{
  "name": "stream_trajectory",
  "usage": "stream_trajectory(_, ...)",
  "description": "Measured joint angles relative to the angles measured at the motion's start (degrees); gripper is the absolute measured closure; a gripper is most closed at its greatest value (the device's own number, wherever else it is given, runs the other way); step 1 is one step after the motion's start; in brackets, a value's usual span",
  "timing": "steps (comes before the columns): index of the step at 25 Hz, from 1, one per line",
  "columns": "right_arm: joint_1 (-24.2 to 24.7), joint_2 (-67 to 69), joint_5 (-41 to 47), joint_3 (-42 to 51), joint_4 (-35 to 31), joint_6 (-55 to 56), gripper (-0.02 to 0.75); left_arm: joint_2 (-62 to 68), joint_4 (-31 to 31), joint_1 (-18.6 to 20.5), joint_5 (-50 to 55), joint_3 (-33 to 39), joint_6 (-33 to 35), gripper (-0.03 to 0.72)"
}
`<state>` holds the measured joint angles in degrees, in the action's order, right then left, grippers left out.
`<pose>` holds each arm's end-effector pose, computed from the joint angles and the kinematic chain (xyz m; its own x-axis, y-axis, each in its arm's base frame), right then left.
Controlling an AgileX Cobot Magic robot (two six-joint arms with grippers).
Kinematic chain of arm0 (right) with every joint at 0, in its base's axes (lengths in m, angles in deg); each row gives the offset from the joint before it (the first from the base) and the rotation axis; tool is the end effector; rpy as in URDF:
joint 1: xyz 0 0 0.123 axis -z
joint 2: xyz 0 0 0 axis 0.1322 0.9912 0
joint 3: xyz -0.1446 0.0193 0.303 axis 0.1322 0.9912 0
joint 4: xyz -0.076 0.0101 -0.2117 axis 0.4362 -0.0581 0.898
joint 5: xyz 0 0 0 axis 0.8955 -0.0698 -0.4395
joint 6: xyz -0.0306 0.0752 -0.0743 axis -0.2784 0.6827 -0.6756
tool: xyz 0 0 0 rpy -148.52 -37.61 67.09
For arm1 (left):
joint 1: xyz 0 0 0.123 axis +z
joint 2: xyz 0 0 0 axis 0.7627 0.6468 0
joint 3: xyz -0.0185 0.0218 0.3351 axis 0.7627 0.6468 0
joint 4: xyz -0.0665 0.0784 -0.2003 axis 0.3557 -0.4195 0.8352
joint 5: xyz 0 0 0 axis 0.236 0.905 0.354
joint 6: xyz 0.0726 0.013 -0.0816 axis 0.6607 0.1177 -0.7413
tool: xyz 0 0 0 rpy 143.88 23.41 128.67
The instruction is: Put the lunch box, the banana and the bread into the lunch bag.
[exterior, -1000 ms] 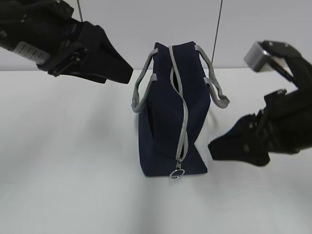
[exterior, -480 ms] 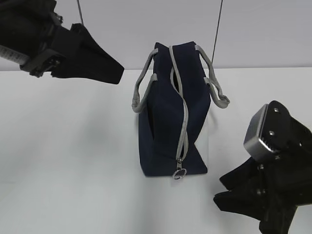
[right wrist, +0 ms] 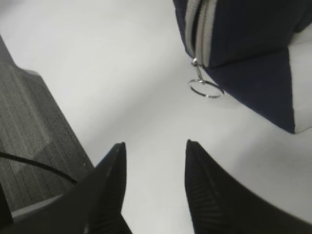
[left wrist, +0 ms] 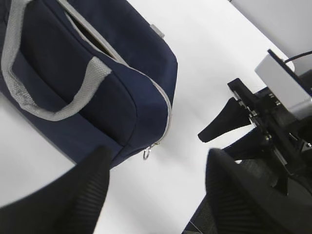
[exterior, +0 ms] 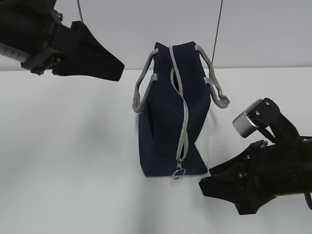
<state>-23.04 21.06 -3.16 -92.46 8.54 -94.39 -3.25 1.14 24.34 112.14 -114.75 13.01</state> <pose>0.1780 0.1161 0.2467 -0.5214 -0.4443 -0.7285 -0.7936 0.5662 0.2226 0.1986 -0.1536 0.3912 -0.5850 0.3519 -0.7307 0.7327 0.6157 -0.2901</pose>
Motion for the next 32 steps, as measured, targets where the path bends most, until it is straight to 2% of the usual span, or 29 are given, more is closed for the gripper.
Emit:
stream_trajectory(7,0.0,7.03,-0.86,0.0,-11.78,-17.65,0.297,0.0,0.05,0.0,-1.58,0.0,0.67,0.253)
stream_trajectory(12,0.0,14.24,0.82,-0.59,-14.97,-25.96,0.283,0.0,0.05,0.0,-1.58,0.0,1.54,0.253)
stream_trajectory(18,0.0,20.25,4.31,-0.99,-23.91,-41.6,0.28,0.0,0.05,0.0,-0.75,0.0,1.85,0.253)
stream_trajectory(32,0.0,29.64,4.97,-6.94,-25.34,-45.27,0.279,-0.12,-0.32,0.0,0.55,0.0,1.92,0.253)
